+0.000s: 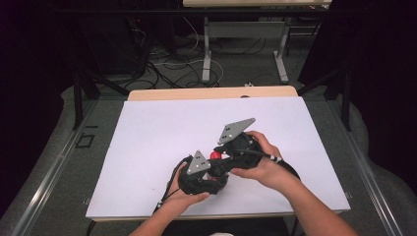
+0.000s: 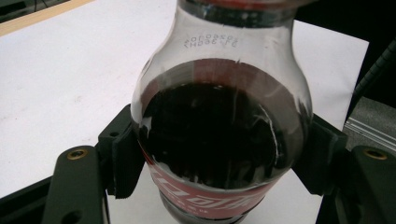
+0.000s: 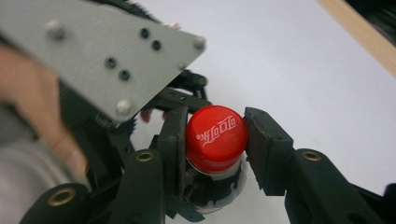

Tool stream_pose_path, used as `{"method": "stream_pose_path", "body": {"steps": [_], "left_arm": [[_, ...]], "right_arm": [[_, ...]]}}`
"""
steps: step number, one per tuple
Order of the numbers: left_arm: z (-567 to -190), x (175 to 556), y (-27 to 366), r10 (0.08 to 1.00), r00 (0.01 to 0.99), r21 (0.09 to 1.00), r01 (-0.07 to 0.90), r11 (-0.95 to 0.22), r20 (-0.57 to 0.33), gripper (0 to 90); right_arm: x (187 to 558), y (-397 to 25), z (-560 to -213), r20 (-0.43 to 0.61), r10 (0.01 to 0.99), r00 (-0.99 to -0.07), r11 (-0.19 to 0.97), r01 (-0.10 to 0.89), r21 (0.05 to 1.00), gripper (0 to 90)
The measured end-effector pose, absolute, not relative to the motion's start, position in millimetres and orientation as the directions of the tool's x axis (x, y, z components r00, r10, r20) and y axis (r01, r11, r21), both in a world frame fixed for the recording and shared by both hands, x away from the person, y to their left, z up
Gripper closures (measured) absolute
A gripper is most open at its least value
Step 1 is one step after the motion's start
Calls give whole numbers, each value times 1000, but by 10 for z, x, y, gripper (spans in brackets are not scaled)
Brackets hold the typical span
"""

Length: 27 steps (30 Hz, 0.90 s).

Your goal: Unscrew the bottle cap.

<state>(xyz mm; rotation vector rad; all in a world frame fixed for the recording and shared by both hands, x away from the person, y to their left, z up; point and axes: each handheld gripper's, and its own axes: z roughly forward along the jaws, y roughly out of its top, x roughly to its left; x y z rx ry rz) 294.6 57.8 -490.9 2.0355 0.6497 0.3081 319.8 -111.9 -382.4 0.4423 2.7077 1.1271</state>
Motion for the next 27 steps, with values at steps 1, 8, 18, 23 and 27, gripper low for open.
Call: {"method": "stream_pose_path", "body": {"steps": [1,8,18,23,27], "left_arm": [[-4909,2940,576,551,833,849,322,-419,-44,300],[-4913,2929,555,551,833,851,324,-414,-50,300],[-4901,2951,577,571,819,851,335,-405,-51,300],[-4893,2942,578,567,822,847,338,-410,-54,300],[-4905,2944,579,569,821,849,332,-410,-46,300]], "right_arm": [[3243,-1142,-3820,-42,287,-957,681,174,711,608],[3373,-1242,-3812,-42,151,-988,685,73,725,438],[3016,-1143,-3775,8,544,-839,561,372,740,502],[2980,-1078,-3805,-10,590,-808,556,396,731,587],[3033,-1099,-3804,-19,545,-838,586,365,724,607]]}}
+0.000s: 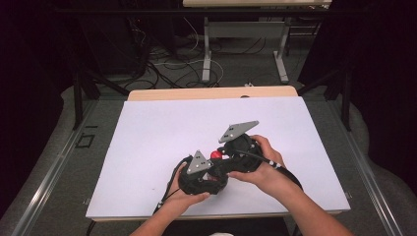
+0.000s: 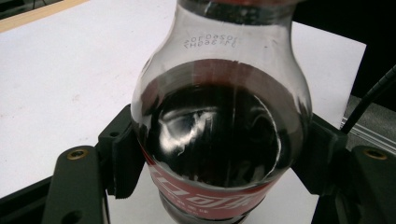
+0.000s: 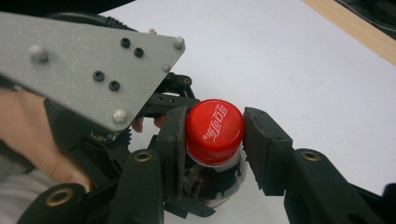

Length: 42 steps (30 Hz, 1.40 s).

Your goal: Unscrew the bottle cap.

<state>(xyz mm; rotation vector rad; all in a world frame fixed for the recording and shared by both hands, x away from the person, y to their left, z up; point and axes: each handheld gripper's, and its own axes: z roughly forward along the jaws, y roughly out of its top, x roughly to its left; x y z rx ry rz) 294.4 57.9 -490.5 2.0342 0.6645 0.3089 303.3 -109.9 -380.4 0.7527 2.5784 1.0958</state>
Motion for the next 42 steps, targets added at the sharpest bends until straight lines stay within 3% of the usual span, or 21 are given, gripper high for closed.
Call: {"method": "stream_pose_path", "body": {"steps": [2,3,4,5,6,7,9,11,12,15,16,21,28,30,31,35,36,37,38,39,42], "left_arm": [[-4909,2941,576,561,826,852,328,-409,-49,300],[-4906,2938,575,551,833,850,326,-415,-51,300],[-4912,2931,562,552,832,853,323,-410,-50,300],[-4909,2934,559,541,840,850,313,-423,-40,300],[-4912,2927,551,540,841,850,318,-420,-48,300],[-4916,2924,543,540,840,854,313,-416,-45,300],[-4914,2925,542,541,840,854,313,-416,-45,300],[-4911,2928,548,545,837,851,318,-419,-45,300],[-4900,2936,563,539,841,844,323,-428,-48,300],[-4909,2940,563,560,827,853,327,-407,-50,300],[-4908,2940,565,561,826,853,329,-406,-51,300],[-4910,2943,564,566,822,854,335,-398,-58,299],[-4906,2936,565,554,830,852,328,-407,-55,300],[-4910,2937,565,554,831,853,326,-408,-52,300],[-4913,2935,563,553,831,854,323,-407,-50,300],[-4916,2932,553,547,836,853,318,-414,-46,299],[-4913,2932,554,548,835,853,320,-411,-49,299],[-4909,2931,556,548,835,852,322,-413,-50,300],[-4906,2934,559,552,833,853,323,-410,-50,300],[-4904,2940,566,554,831,853,323,-409,-49,299],[-4900,2946,576,565,823,851,332,-407,-51,300]], "right_arm": [[3108,-1146,-3800,-13,455,-891,624,308,718,608],[3215,-1209,-3798,-16,332,-943,659,219,720,608],[3215,-1209,-3798,-16,332,-943,659,219,720,608],[3318,-1267,-3792,-19,200,-980,690,127,713,607],[3318,-1267,-3792,-19,200,-980,690,127,713,607],[3356,-1297,-3799,-33,125,-992,691,63,720,605],[3364,-1306,-3797,-37,121,-992,694,58,717,592],[3331,-1293,-3795,-39,188,-981,677,101,729,462],[3298,-1288,-3788,-20,228,-973,667,141,732,450],[3193,-1255,-3772,-8,366,-931,633,242,735,454],[3118,-1224,-3777,-7,452,-892,606,301,737,476],[3013,-1140,-3807,2,533,-846,572,362,736,504],[3051,-1124,-3837,-9,517,-856,596,352,722,606],[3157,-1179,-3843,5,405,-914,628,282,725,608],[3157,-1179,-3843,5,405,-914,628,282,725,608],[3326,-1254,-3847,-46,164,-985,683,80,726,601],[3326,-1254,-3847,-46,164,-985,683,80,726,601],[3299,-1257,-3837,-74,172,-982,687,65,724,512],[3299,-1257,-3837,-74,172,-982,687,65,724,512],[3279,-1253,-3835,-76,201,-977,675,82,733,457],[3199,-1241,-3817,-58,270,-961,636,133,760,439]]}}
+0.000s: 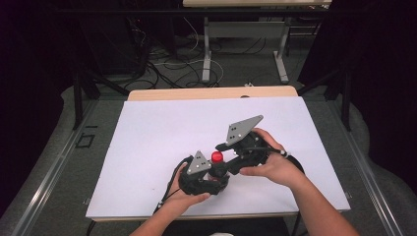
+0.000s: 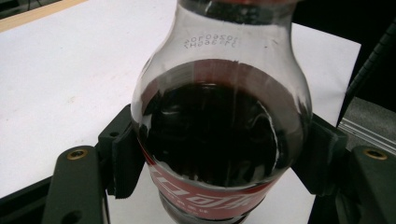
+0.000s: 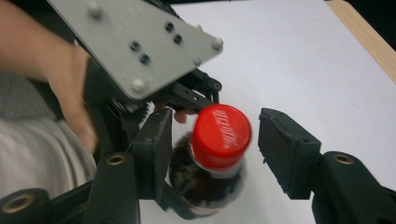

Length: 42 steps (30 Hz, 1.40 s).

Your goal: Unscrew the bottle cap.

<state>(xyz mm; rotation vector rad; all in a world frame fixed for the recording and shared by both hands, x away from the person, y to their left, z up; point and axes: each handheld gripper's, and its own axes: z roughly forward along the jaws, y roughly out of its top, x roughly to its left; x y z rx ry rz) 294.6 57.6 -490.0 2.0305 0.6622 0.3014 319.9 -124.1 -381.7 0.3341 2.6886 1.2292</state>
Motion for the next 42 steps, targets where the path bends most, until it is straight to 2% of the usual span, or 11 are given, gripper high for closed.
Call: {"method": "stream_pose_path", "body": {"steps": [5,9,15,20,22,23,26,29,32,38,42], "left_arm": [[-4898,2951,578,567,822,851,337,-403,-57,300],[-4900,2952,575,569,820,851,338,-402,-57,300],[-4899,2954,584,563,825,848,336,-409,-56,300],[-4902,2952,582,561,826,853,333,-402,-58,300],[-4897,2951,585,558,828,853,332,-402,-59,300],[-4891,2953,586,557,829,851,329,-409,-53,300],[-4889,2940,575,547,835,852,323,-411,-53,300],[-4893,2935,570,549,834,852,330,-406,-61,300],[-4889,2948,587,554,831,849,331,-412,-56,300],[-4883,2966,614,571,819,849,345,-401,-63,300],[-4889,2960,597,586,808,857,348,-381,-67,300]], "right_arm": [[3042,-1195,-3805,-37,488,-872,590,298,750,457],[2998,-1137,-3829,-20,554,-832,551,348,759,512],[3009,-1091,-3841,-35,559,-828,561,347,751,605],[3171,-1164,-3820,0,419,-908,609,281,742,610],[3304,-1213,-3810,-14,268,-963,648,169,743,610],[3304,-1213,-3810,-14,268,-963,648,169,743,610],[3408,-1245,-3798,-28,112,-993,670,54,740,609],[3428,-1251,-3798,-50,62,-997,677,6,736,603],[3348,-1248,-3777,-44,157,-987,652,71,755,446],[3110,-1229,-3733,-87,372,-924,653,194,732,421],[3004,-1183,-3757,-56,492,-869,584,281,762,435]]}}
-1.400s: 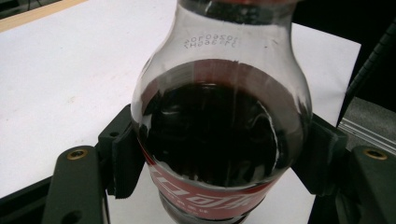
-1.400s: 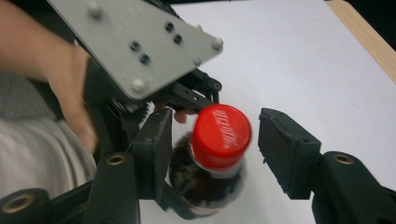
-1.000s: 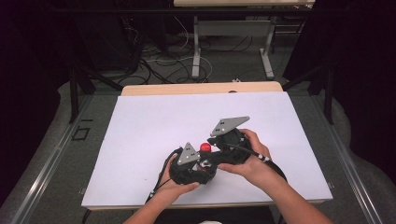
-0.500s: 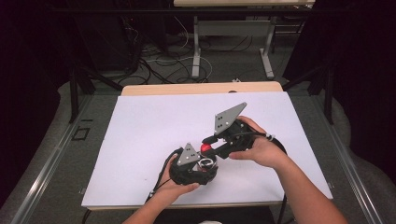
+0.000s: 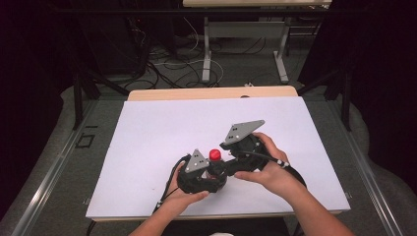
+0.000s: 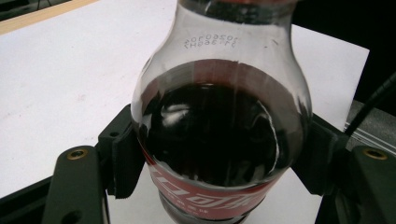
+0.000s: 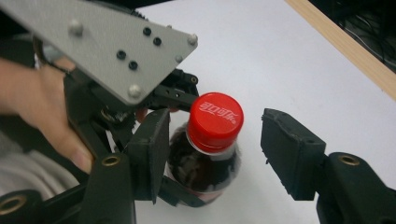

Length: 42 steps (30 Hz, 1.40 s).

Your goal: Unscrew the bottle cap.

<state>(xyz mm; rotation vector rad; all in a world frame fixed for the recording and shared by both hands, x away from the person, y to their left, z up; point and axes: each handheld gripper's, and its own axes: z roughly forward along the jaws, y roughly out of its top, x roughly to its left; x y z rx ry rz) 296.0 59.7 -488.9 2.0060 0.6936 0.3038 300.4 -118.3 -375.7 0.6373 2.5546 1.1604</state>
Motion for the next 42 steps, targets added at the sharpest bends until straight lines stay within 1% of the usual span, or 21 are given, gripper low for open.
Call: {"method": "stream_pose_path", "body": {"steps": [1,3,4,7,10,15,19,20,22,25,28,29,30,32,33,36,38,42], "left_arm": [[-4889,2959,596,588,806,856,350,-380,-68,300],[-4890,2961,595,589,805,856,348,-381,-65,300],[-4891,2962,595,590,805,856,347,-382,-63,300],[-4892,2959,595,584,809,853,353,-385,-71,300],[-4889,2956,594,586,807,854,351,-384,-68,300],[-4897,2953,583,581,811,853,346,-391,-63,300],[-4892,2949,585,580,813,850,346,-397,-60,300],[-4891,2947,586,579,813,850,347,-396,-62,300],[-4892,2949,592,575,815,851,348,-394,-68,299],[-4888,2949,594,571,818,851,342,-399,-61,300],[-4876,2940,587,564,823,848,341,-405,-63,300],[-4879,2943,579,563,825,857,326,-400,-51,300],[-4874,2944,581,555,830,853,330,-404,-57,300],[-4885,2930,571,551,831,851,343,-397,-78,300],[-4884,2932,573,549,833,847,341,-409,-71,300],[-4894,2934,567,555,829,849,343,-401,-72,300],[-4895,2944,569,559,827,853,335,-400,-63,300],[-4904,2969,591,565,822,850,347,-396,-72,300]], "right_arm": [[2982,-1169,-3762,-47,522,-852,570,307,762,449],[2952,-1130,-3791,-69,555,-829,563,314,764,465],[2937,-1112,-3802,-82,563,-823,567,312,763,494],[2904,-1064,-3826,-94,553,-828,580,301,757,504],[2921,-1047,-3833,-102,556,-825,588,304,749,544],[2963,-1024,-3846,-90,556,-826,579,307,755,556],[2975,-977,-3855,-109,541,-834,596,289,749,566],[2984,-972,-3858,-117,533,-838,599,277,751,599],[3023,-986,-3848,-125,504,-855,615,253,747,603],[3137,-1047,-3824,-75,416,-906,635,231,737,609],[3292,-1126,-3801,-30,281,-959,656,169,735,612],[3354,-1159,-3780,-30,209,-978,669,120,733,614],[3354,-1159,-3780,-30,209,-978,669,120,733,614],[3384,-1180,-3761,-39,159,-987,669,78,739,615],[3396,-1196,-3744,-36,137,-990,665,65,744,615],[3408,-1212,-3717,-19,158,-987,650,89,754,615],[3407,-1218,-3703,-27,155,-988,652,82,753,614],[3367,-1222,-3700,-50,197,-979,662,95,744,614]]}}
